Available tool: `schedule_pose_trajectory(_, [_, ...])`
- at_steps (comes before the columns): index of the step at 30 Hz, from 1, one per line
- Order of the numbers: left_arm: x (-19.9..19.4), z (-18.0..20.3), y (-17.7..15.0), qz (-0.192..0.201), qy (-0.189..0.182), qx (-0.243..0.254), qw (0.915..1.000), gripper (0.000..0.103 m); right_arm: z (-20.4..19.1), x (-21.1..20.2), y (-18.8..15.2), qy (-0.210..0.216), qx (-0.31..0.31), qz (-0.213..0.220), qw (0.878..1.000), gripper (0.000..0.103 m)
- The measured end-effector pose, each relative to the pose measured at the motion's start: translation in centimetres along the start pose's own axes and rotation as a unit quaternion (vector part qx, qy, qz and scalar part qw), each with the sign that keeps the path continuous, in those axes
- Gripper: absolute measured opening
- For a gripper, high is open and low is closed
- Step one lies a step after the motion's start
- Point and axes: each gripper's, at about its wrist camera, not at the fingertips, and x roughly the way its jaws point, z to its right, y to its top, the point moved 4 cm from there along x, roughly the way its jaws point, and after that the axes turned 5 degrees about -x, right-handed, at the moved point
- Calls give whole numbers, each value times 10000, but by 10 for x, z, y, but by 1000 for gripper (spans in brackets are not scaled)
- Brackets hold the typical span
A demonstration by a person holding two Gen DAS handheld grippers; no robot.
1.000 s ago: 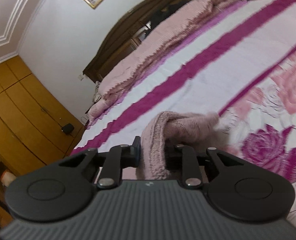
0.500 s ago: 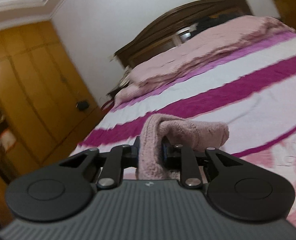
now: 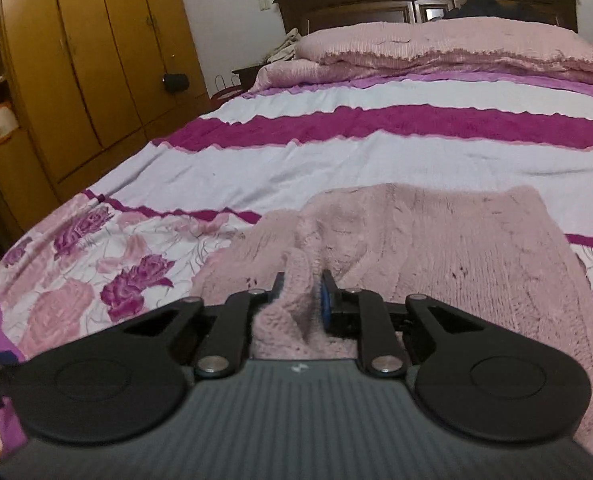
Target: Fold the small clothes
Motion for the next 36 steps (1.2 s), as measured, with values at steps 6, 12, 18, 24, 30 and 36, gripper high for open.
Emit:
schedule_pose_trajectory(6, [-1,-3,-1,41,-152,-22,9999,76,-10,-17,32,46,270,522,9983,18])
schedule_pose_trajectory(12, [0,-15,-3,35,-151,-169,9997,76,-46,6,15,88,-187,183,9996,18])
schedule_pose_trajectory(18, [-3,-20,-3,50,-162,-192,9997,76,-60,11,-5,297,-357,-158,9988,31])
schedule_pose_trajectory(24, [-9,-7,0,133,-267,-49,9995,76,-52,-35,8,768,-160,105,9969,38])
schedule_pose_trajectory(30, [-21,17,13,283,-674,102,9973,76,-9,-71,9,217,67,305,9993,39])
schedule_pose_trajectory(36, [-29,60,26,434,-1510,275,9872,76,45,-88,0,-569,362,351,9971,39])
